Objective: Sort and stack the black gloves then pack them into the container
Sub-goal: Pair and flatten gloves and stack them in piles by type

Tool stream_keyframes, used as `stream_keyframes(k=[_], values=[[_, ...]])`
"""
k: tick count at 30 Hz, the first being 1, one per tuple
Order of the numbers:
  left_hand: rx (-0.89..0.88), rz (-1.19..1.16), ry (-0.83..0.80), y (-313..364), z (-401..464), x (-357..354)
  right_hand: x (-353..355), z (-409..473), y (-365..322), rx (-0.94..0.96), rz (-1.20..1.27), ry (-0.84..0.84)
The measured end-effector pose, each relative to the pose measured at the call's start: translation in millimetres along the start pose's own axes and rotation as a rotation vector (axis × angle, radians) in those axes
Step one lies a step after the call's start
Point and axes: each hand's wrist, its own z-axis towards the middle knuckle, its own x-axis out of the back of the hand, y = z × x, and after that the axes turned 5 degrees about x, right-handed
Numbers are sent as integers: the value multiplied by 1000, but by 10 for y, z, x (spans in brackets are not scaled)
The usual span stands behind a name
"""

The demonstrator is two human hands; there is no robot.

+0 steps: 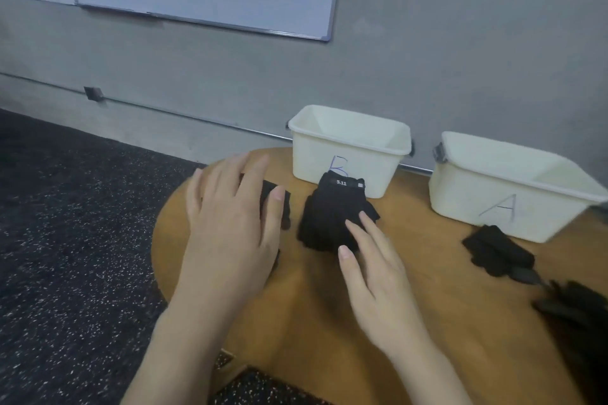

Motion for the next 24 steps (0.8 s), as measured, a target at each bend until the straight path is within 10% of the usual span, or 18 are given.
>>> stream_keyframes(k=[10,24], values=[[-389,-192,-319,1077,-577,-982,815,-680,1189,-444,-278,214],[-417,-17,-737,1380,-630,-2146,1089,-306,1840,-723,-541,176]])
